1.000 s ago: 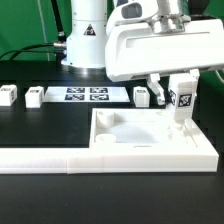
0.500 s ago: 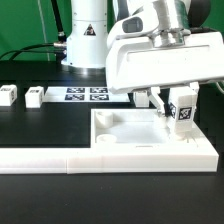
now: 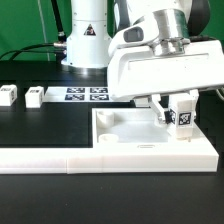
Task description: Assemble square table
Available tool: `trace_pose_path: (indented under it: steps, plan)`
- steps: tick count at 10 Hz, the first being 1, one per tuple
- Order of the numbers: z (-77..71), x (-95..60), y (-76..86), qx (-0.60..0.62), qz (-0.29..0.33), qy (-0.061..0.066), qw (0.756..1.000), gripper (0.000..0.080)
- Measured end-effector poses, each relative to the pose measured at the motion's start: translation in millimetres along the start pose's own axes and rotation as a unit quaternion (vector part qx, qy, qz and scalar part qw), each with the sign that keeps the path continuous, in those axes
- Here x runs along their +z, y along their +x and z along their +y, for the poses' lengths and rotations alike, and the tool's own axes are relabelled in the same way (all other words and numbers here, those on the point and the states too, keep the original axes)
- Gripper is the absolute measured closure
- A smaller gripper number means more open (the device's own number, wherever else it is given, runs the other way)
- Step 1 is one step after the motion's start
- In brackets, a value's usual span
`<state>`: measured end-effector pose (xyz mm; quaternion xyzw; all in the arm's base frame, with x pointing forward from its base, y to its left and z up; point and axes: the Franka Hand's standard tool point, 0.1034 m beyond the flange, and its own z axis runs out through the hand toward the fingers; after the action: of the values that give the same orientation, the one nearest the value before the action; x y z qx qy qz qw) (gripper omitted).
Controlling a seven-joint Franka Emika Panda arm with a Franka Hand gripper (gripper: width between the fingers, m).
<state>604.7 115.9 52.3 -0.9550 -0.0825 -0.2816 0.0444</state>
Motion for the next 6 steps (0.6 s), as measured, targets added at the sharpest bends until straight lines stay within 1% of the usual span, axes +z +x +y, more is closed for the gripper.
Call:
trace_pose_path:
  steps: [2, 4, 5, 6]
  plan:
    - [-0.3, -0.7, -2.8, 0.01, 0.003, -0.004, 1.0, 0.0509]
    - [-0.2, 0.5, -4.1, 0.009, -0.01, -0.002, 1.0, 0.0509]
    - [-0.3, 0.7, -4.6, 0.009, -0.011, -0.002, 1.0, 0.0418]
    - [-0.3, 0.8, -4.8, 0.009, -0.012, -0.002, 1.0, 0.0278]
